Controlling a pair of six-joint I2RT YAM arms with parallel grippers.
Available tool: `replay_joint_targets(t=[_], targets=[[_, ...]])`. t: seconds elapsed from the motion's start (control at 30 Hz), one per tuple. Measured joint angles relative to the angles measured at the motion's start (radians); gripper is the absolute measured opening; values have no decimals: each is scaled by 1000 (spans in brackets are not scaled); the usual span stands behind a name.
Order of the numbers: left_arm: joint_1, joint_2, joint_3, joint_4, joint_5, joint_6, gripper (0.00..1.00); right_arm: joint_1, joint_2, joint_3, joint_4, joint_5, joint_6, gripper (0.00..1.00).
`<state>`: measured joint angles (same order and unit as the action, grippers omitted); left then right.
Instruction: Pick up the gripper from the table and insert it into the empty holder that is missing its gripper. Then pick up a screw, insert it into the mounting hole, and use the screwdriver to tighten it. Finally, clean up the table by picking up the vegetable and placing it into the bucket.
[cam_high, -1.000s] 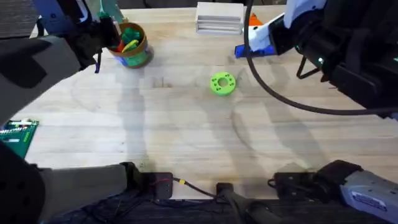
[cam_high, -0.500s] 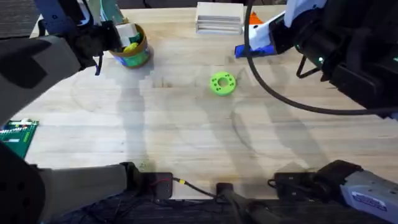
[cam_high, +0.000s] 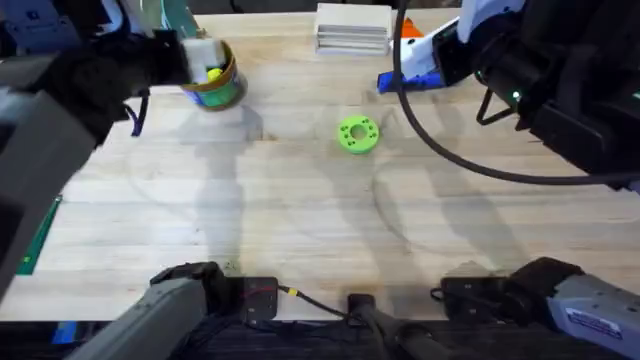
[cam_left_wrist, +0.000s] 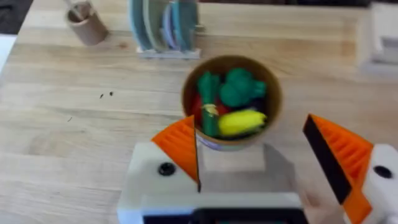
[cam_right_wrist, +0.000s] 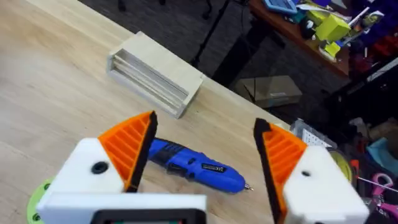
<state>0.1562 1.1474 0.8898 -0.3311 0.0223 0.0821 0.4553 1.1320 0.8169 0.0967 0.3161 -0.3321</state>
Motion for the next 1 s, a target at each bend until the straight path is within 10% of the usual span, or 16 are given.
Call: replay_joint_targets(t=[0.27,0.47,0.57,0.8,1.0], targets=[[-222,-296,0,-234,1,105,938,0,-83,0,-19,0,103,992],[-344,-450,0,-349,0,123,61,0,-165,0,-117,0,210,991],[-387,-507,0,-370,1,128,8,0,-197,0,-182,-1,232,991],[-417,-553,0,-370,4,130,949,0,-246,0,-251,-3,274,992],[-418,-552,0,-373,3,131,993,0,-246,0,-263,-3,327,991]])
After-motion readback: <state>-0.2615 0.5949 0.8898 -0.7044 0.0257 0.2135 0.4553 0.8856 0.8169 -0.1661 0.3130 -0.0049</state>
